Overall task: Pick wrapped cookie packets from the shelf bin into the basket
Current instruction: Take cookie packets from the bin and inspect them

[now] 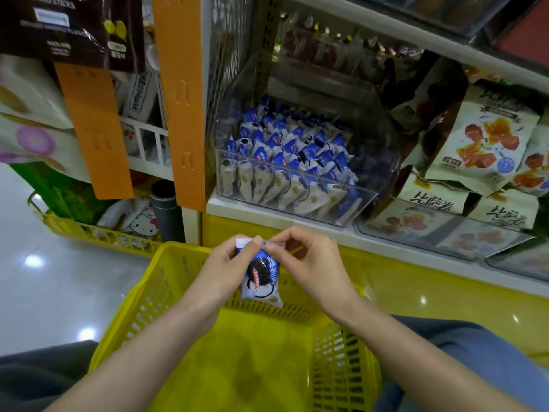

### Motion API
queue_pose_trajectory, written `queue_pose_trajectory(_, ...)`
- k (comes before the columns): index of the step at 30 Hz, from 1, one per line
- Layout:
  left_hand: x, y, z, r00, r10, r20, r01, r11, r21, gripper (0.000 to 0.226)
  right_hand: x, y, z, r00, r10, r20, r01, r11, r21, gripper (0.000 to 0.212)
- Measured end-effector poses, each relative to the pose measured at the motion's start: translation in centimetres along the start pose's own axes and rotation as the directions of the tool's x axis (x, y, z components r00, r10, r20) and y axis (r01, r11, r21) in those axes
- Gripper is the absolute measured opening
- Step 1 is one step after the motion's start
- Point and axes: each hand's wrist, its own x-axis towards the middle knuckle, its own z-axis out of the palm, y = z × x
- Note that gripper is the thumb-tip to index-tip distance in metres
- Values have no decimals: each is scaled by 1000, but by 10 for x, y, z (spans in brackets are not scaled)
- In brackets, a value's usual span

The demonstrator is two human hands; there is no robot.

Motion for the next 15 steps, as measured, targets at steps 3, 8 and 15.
queue_pose_trajectory(3, 2, 4, -3, 998, -63, 31, 65, 996, -63, 35, 4, 0, -3, 984, 166, -68, -146, 959, 242, 17)
queue_pose_trajectory(8, 2, 9, -9, 995, 41, -91, -47, 997, -65, 35, 6, -2, -9, 914, 389, 114, -369, 682, 632, 7)
queue_pose_trajectory(15, 3, 17, -17, 984, 91, -155, -107, 989, -99, 34, 1, -6, -3, 900, 288, 326, -413, 803, 431, 34)
